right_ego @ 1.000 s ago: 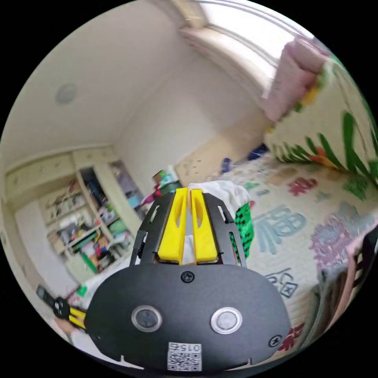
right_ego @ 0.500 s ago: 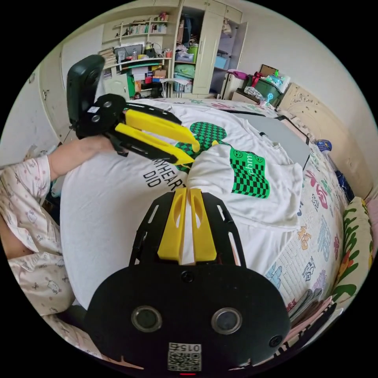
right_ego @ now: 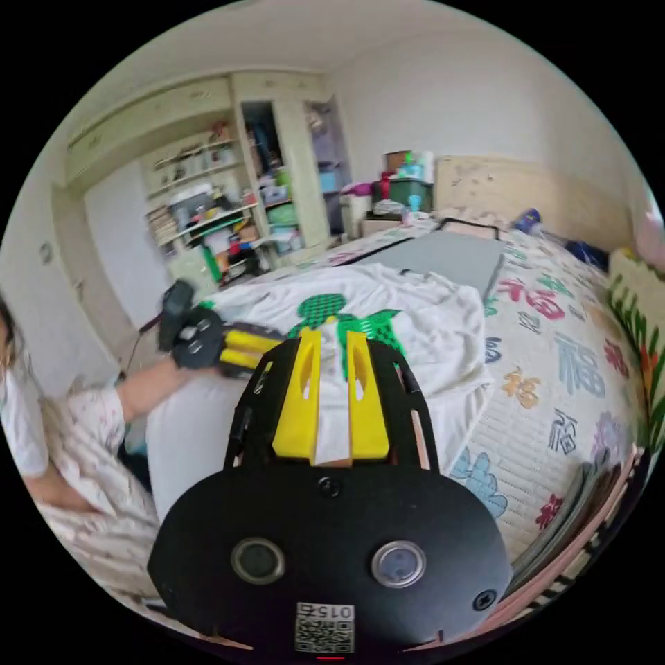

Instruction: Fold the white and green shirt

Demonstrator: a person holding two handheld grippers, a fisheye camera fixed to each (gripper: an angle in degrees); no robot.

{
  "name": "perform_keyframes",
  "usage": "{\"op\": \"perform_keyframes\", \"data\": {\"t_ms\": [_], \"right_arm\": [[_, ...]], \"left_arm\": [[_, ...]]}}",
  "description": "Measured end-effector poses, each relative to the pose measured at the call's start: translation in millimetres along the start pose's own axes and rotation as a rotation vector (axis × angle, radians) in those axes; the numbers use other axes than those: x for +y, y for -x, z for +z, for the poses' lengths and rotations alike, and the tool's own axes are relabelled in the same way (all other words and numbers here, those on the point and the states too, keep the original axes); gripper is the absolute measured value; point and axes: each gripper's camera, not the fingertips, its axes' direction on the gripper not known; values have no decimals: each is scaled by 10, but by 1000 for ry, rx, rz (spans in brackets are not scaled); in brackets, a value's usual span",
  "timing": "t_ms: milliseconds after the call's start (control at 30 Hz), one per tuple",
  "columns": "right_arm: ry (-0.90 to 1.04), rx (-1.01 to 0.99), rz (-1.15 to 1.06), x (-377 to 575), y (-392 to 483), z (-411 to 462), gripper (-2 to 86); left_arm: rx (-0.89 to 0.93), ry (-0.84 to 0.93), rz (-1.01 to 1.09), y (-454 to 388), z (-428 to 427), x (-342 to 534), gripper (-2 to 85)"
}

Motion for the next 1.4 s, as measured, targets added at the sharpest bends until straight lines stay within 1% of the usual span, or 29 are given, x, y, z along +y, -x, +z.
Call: {"op": "perform_keyframes", "data": {"t_ms": [33,67,100,133,167,233,267,300,367,433,500,567,667,700,767,800,833,867,933,1000,1067,1100,1133,1200,1267,1333,1400], "right_arm": [[74,54,77,-113,-220,219,93],[166,59,160,-204,-455,450,112],[200,35,197,-227,-560,546,122],[233,-40,246,-237,-721,691,134],[232,-124,268,-201,-820,789,139],[209,-171,270,-87,-872,896,130],[249,-146,262,-64,-894,932,112],[241,-123,246,-44,-887,908,103],[171,-60,164,94,-801,723,61],[129,-86,133,154,-750,567,30],[51,-161,106,194,-696,377,17],[-26,-246,49,275,-572,185,9],[-79,-277,-57,389,-311,50,5],[-79,-282,-83,411,-254,40,5],[-23,-353,-187,496,-73,86,4],[2,-377,-207,514,-44,116,4],[36,-404,-231,553,-2,176,4],[47,-398,-252,597,37,232,4],[62,-350,-301,664,106,308,4],[58,-312,-357,733,157,350,5],[60,-291,-401,793,167,396,8],[62,-286,-409,802,163,413,9],[62,-277,-423,818,145,445,11],[53,-261,-422,820,70,487,17],[16,-234,-369,749,-181,462,30],[-43,-219,-321,692,-515,365,41],[-104,-142,-239,657,-954,276,54]], "left_arm": [[3,0,-6,51,-51,-20,61],[11,0,-17,117,-103,-38,63],[17,0,-23,153,-130,-47,65],[31,0,-36,231,-186,-63,68],[46,0,-47,309,-243,-79,70],[65,-1,-59,419,-336,-100,72],[74,-11,-65,488,-418,-102,73],[74,-24,-69,521,-472,-95,74],[39,-123,-114,660,-772,-1,77],[25,-214,-186,821,-1025,130,79],[103,-280,-280,1067,-1243,239,80],[268,-357,-396,1419,-1490,320,87],[395,-405,-489,1727,-1655,404,107],[435,-413,-514,1797,-1664,424,112],[662,-450,-681,2120,-1589,574,130],[724,-457,-730,2191,-1549,624,133],[828,-461,-810,2300,-1473,703,138],[887,-454,-848,2365,-1436,734,144],[883,-432,-828,2387,-1488,687,154],[802,-398,-759,2335,-1625,568,158],[648,-371,-686,2218,-1830,445,158],[617,-370,-672,2190,-1877,425,156],[578,-370,-646,2138,-1962,389,144],[568,-379,-611,2075,-2068,351,111],[557,-406,-590,2010,-2194,343,39],[524,-421,-591,1967,-2293,348,10],[476,-440,-601,1919,-2417,357,1]]}}
